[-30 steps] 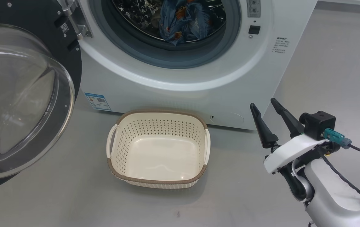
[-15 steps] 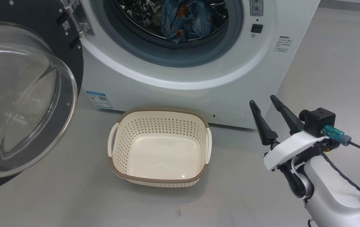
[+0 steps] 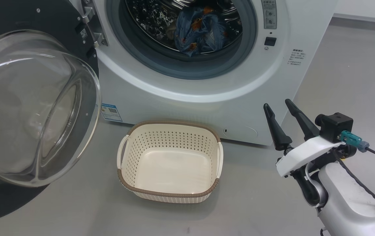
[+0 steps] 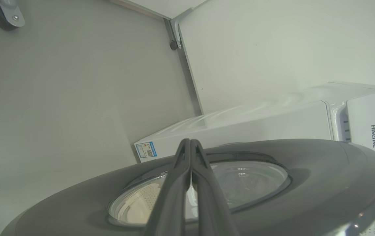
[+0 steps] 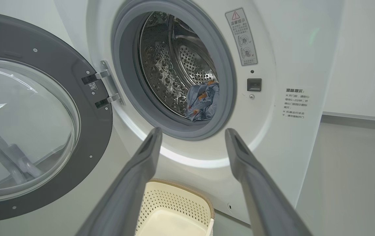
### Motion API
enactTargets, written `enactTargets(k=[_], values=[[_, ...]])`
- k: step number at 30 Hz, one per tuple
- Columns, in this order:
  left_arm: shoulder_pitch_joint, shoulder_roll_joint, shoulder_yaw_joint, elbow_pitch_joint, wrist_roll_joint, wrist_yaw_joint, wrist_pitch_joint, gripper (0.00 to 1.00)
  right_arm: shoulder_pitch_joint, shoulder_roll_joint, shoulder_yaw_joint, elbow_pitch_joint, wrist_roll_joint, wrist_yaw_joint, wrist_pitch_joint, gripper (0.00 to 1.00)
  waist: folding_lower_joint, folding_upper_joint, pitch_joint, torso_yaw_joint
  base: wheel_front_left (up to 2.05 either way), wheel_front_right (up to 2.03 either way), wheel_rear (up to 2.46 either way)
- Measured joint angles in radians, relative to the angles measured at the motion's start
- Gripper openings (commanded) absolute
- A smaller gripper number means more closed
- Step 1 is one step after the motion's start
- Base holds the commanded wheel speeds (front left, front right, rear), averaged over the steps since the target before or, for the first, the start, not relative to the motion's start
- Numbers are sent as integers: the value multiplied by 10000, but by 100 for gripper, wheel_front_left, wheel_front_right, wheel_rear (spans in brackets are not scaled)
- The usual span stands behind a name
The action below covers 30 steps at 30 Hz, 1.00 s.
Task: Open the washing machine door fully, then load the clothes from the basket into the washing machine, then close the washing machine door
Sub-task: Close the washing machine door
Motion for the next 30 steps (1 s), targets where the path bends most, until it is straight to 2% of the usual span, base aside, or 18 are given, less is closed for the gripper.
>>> enactTargets(k=[1,2,14,21,30], values=[[0,0,0,0,0,0,0,0,0,0,0,0,0,0,0,100,0,0,0,0,0,0,0],[58,-2,-196,-109,-127,-59,577,0,76,44,-35,-2,12,0,2,100,0,0,-81,37,0,0,0],[308,-13,-790,-1108,-1127,-378,3085,0,208,186,-54,8,29,0,0,100,0,0,-347,164,0,0,0],[473,-502,-1147,-2034,-1845,-537,4270,0,401,217,-69,-6,44,0,2,100,0,0,-450,142,0,0,0],[511,-886,-1306,-3402,-2571,-420,5177,0,401,366,155,-17,77,0,2,100,0,0,-569,-102,0,0,0]])
